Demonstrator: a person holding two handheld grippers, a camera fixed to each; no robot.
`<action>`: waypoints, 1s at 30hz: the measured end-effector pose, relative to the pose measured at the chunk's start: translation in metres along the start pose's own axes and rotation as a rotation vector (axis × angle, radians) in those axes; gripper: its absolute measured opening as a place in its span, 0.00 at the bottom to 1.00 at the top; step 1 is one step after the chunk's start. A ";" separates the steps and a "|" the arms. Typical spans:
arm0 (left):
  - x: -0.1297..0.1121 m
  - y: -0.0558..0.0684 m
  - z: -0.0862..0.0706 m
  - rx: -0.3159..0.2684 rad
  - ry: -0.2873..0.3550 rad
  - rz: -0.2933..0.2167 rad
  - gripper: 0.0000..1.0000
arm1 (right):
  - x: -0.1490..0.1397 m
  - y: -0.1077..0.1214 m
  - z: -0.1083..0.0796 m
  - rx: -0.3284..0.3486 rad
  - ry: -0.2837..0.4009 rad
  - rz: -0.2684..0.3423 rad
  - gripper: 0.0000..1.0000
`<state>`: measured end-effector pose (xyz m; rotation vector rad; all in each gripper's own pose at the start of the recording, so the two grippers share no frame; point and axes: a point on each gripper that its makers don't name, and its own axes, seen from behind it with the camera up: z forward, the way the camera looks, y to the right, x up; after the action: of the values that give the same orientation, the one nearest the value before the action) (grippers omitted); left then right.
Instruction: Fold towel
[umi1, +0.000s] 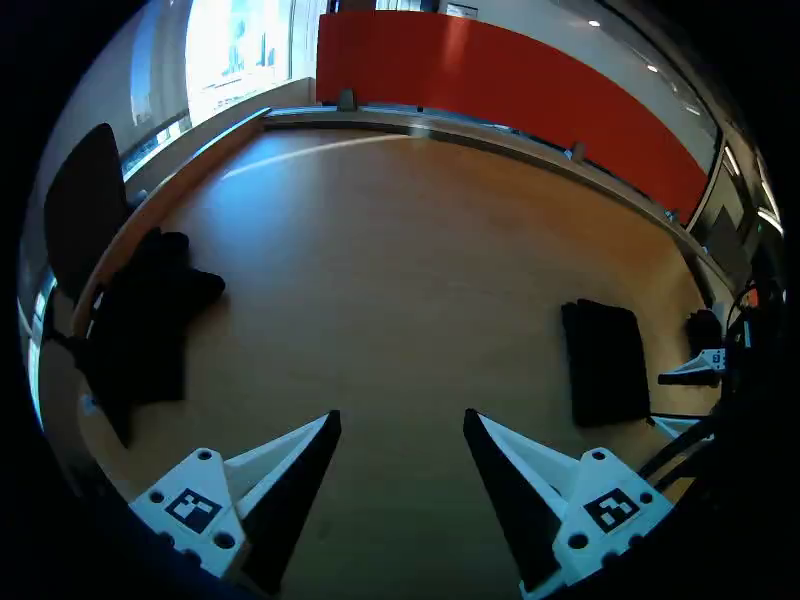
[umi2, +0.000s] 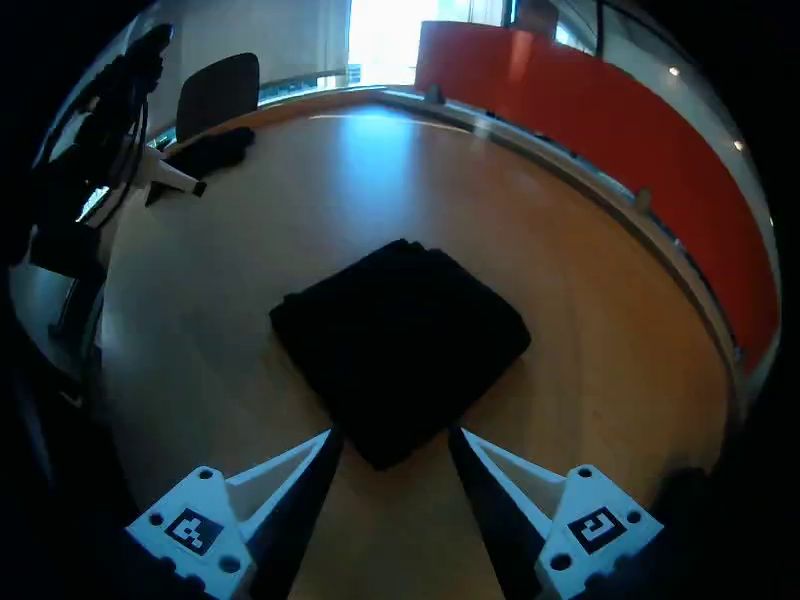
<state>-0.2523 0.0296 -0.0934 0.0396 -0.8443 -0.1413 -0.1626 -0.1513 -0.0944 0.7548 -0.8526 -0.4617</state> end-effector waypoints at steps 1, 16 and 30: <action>0.000 0.000 0.000 0.000 0.000 0.000 0.91 | -0.002 0.000 0.000 0.001 -0.004 0.000 0.81; 0.000 0.001 0.000 -0.001 0.003 0.000 0.91 | -0.018 -0.002 0.005 0.023 -0.022 0.018 0.62; 0.000 0.002 0.001 -0.002 0.004 -0.005 0.91 | -0.026 -0.003 0.009 0.024 -0.028 0.041 0.33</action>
<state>-0.2526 0.0315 -0.0925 0.0405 -0.8399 -0.1466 -0.1854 -0.1406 -0.1055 0.7525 -0.8995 -0.4271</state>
